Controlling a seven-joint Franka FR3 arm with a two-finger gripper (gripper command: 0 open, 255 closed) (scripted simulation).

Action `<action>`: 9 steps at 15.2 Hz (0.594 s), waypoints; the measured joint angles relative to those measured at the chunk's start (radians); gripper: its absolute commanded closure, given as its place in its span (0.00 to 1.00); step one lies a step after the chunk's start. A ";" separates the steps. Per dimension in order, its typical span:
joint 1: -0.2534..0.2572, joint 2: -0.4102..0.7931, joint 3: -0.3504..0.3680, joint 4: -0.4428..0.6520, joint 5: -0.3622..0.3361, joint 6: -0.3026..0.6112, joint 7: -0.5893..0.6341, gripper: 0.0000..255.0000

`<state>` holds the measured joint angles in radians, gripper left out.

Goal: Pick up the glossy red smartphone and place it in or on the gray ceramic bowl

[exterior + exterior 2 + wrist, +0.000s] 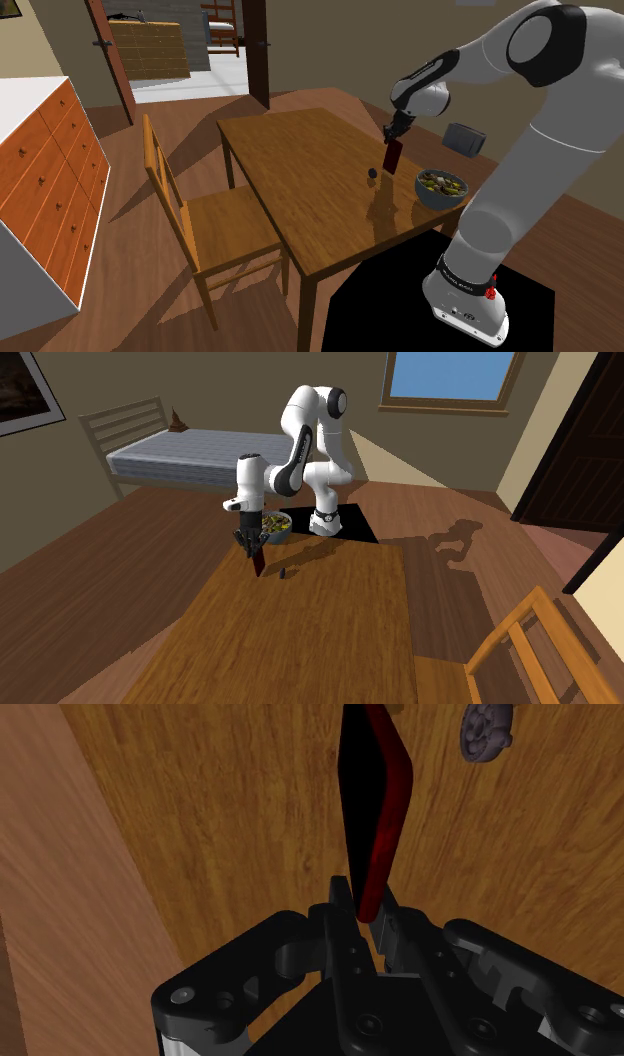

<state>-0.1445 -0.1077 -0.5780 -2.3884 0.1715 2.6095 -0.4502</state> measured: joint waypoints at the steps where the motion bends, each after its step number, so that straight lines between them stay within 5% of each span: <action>1: -0.003 -0.008 0.002 0.005 -0.011 -0.011 0.008 1.00; 9: -0.022 -0.073 0.023 0.057 -0.087 -0.115 0.074 1.00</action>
<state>-0.1667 -0.1808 -0.5554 -2.3318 0.0843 2.4941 -0.3759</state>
